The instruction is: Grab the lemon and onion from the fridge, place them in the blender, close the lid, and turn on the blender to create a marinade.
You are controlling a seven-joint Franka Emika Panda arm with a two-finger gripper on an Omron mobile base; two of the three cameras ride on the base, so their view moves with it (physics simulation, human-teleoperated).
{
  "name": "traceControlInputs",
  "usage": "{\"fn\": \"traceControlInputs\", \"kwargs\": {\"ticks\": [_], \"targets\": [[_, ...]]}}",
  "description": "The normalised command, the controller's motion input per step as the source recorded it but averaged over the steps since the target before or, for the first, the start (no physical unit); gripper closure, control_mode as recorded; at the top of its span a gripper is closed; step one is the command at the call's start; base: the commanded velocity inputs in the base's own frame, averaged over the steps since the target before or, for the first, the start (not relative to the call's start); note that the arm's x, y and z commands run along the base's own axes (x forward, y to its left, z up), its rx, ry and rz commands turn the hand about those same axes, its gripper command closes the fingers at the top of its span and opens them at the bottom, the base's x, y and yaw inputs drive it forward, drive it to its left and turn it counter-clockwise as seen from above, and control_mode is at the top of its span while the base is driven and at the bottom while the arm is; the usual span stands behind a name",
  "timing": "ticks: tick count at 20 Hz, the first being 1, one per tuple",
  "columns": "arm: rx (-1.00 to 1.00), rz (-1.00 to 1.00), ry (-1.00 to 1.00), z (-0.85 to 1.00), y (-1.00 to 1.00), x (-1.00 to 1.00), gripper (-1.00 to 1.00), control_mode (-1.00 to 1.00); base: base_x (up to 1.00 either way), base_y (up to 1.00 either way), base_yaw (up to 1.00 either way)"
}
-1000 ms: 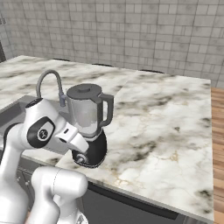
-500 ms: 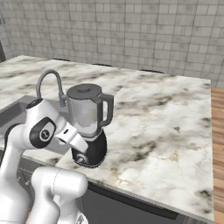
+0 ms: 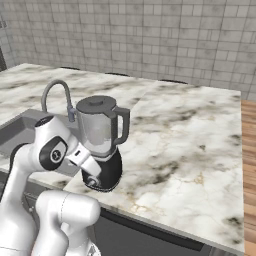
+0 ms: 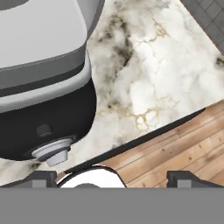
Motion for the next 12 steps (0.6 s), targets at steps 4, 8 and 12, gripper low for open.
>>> {"fn": "traceControlInputs", "kwargs": {"ticks": [4,8,12], "targets": [[0.00,0.00,-0.09,-0.50,0.00,-0.02,-1.00,-1.00,0.00,0.00,0.00],[-0.01,0.00,-0.10,-0.51,0.00,0.00,-1.00,-1.00,0.00,0.00,0.00],[-0.01,0.03,-0.12,-0.45,0.00,0.00,-1.00,-1.00,0.00,0.00,0.00]]}}
